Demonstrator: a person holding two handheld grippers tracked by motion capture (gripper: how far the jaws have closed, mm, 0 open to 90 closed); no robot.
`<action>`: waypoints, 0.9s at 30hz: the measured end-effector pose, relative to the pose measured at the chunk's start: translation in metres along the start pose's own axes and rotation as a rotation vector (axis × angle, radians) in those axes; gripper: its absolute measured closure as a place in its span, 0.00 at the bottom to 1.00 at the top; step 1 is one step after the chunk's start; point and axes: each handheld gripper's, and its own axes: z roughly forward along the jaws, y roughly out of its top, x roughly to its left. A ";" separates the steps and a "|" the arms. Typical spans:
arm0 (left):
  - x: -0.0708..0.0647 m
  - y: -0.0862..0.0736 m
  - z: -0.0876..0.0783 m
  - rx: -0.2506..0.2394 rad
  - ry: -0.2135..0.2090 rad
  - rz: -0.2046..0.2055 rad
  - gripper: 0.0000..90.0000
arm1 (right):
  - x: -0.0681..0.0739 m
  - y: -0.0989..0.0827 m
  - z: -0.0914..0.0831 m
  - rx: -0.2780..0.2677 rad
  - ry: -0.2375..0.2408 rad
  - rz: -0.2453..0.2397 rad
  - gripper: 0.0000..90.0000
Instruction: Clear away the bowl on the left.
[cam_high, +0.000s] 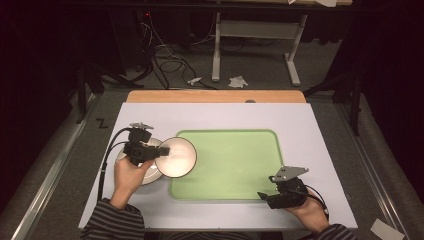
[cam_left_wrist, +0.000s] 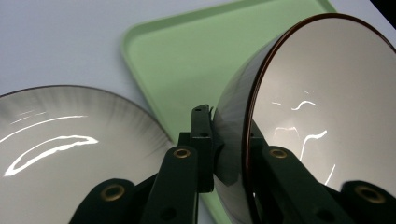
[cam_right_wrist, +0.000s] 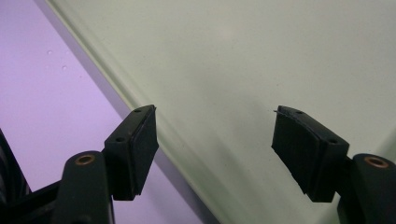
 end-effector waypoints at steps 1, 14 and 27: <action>-0.004 0.002 0.004 0.005 -0.007 0.007 0.91 | 0.000 0.000 0.000 -0.005 -0.001 0.001 0.36; -0.037 0.019 0.049 0.089 -0.085 0.070 0.91 | 0.001 0.000 0.000 -0.004 0.002 -0.003 0.36; -0.047 0.024 0.070 0.113 -0.106 0.069 0.91 | 0.001 0.000 0.001 -0.001 0.003 -0.008 0.36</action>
